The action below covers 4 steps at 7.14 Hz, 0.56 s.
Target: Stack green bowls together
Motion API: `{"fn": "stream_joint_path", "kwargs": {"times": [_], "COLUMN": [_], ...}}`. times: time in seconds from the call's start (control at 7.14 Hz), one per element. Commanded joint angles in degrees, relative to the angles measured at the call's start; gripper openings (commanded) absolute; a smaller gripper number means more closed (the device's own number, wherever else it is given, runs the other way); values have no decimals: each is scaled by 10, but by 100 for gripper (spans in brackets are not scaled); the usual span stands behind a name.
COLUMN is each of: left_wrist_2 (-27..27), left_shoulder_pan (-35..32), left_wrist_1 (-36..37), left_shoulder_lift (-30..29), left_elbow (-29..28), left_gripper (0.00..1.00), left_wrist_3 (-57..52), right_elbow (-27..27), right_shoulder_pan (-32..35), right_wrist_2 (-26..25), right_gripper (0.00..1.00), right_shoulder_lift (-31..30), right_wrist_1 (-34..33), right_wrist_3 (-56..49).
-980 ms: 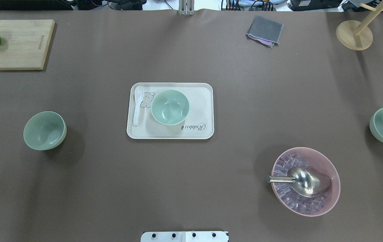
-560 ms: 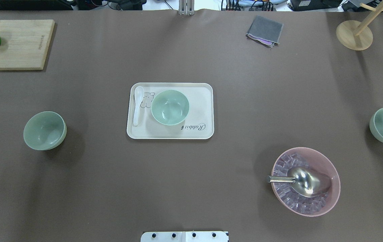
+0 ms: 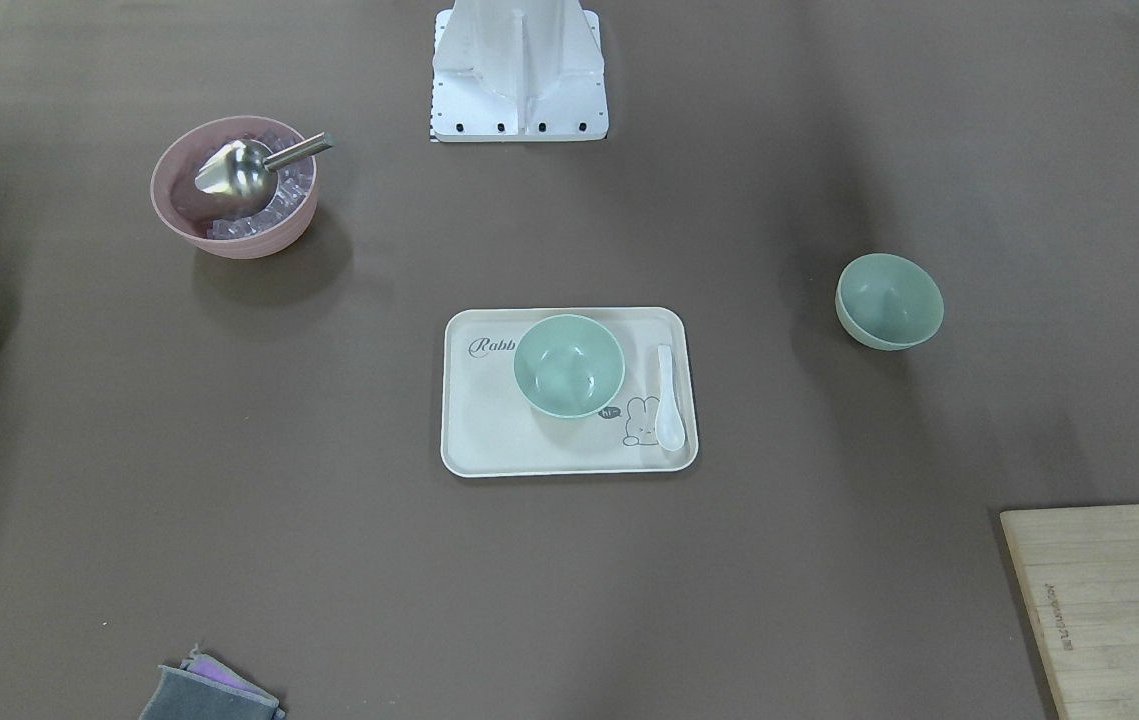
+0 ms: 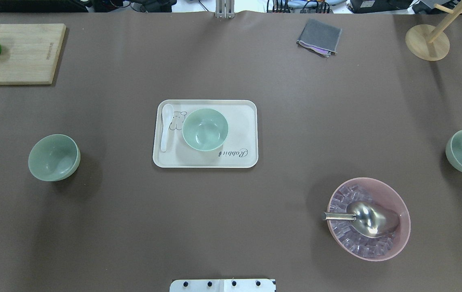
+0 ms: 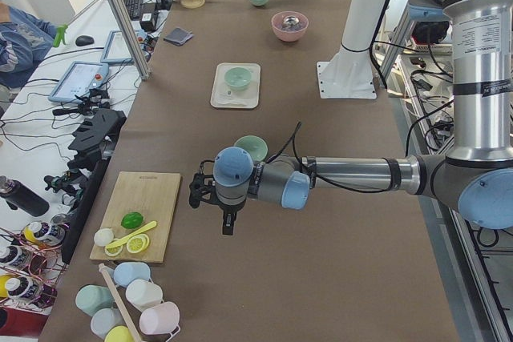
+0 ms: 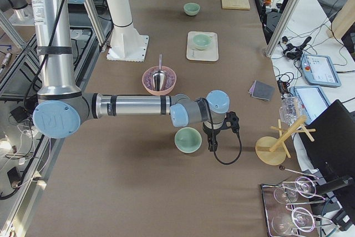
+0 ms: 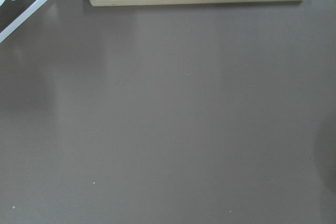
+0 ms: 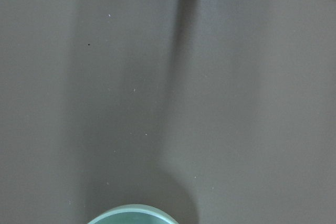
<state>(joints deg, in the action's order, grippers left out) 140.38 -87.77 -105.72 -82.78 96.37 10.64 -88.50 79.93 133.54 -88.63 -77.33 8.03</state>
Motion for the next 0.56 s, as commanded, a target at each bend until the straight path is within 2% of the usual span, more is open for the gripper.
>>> {"fn": "stream_joint_path", "kwargs": {"times": [0.0,0.42], "left_wrist_2": [-5,-5], "left_shoulder_pan": [31,36], "left_wrist_1": [-36,-36], "left_shoulder_lift": [-4,-12], "left_elbow": [0,0], "left_gripper": [97,97], "left_wrist_3": [57,62], "right_elbow": [3,28], "right_shoulder_pan": [-9,-45], "right_wrist_2": [3,0], "right_gripper": [99,93], "right_shoulder_lift": [-62,-72], "right_wrist_1": [92,97], "right_wrist_3": [10,37]}}
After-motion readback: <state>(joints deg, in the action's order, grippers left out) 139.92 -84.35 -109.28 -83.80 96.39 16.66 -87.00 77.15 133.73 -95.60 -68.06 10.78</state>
